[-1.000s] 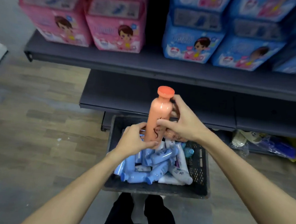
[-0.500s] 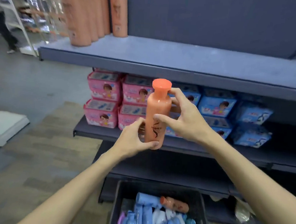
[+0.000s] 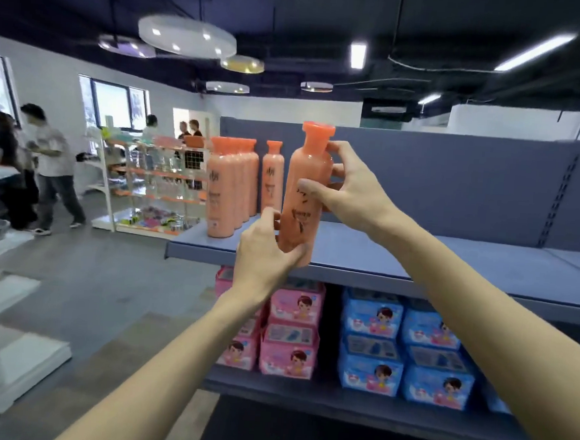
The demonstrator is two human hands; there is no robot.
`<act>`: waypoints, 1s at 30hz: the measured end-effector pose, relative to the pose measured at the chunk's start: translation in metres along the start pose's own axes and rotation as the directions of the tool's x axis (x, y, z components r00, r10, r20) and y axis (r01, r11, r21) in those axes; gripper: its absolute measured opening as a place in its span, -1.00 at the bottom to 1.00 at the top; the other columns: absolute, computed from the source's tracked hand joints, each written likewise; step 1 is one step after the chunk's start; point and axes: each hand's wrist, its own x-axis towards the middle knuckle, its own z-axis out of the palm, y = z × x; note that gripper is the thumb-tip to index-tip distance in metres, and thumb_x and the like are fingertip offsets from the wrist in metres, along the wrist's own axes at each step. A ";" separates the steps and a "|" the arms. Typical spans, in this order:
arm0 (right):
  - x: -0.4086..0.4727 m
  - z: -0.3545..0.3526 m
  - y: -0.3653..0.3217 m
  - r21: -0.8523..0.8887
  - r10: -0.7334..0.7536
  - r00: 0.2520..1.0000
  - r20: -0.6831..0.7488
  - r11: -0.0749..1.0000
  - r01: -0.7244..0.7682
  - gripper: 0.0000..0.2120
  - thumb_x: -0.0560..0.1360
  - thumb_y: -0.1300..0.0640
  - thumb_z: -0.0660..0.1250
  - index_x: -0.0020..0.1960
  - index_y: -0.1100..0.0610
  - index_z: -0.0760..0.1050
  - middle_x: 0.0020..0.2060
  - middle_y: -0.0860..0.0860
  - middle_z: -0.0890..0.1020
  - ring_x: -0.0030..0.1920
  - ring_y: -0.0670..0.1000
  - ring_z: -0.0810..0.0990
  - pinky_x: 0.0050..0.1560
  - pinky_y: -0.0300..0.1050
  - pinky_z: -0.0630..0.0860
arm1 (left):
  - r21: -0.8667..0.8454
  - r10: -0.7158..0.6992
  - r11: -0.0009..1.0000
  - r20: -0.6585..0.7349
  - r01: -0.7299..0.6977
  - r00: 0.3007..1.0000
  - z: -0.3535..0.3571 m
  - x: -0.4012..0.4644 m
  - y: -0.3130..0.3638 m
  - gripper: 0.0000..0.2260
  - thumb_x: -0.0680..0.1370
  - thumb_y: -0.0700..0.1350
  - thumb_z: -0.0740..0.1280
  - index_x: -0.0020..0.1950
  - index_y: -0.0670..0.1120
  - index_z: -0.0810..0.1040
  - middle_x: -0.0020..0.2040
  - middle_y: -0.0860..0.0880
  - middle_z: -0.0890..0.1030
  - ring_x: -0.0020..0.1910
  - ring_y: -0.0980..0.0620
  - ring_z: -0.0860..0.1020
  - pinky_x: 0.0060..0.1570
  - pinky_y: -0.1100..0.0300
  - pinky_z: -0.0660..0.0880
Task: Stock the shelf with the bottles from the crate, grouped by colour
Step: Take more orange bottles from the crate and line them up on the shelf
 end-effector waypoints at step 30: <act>0.128 0.083 0.081 -0.240 0.161 0.984 0.078 0.961 -0.138 -0.40 0.55 -0.02 0.40 0.47 0.01 0.19 0.08 0.00 0.60 0.02 0.00 0.63 -0.04 -0.01 0.66 | 0.200 -0.307 0.935 0.046 0.292 0.951 0.034 0.091 -0.093 -0.66 0.50 -0.03 0.43 0.17 -0.17 0.44 0.13 -0.15 0.60 0.17 -0.21 0.53 0.08 -0.01 0.42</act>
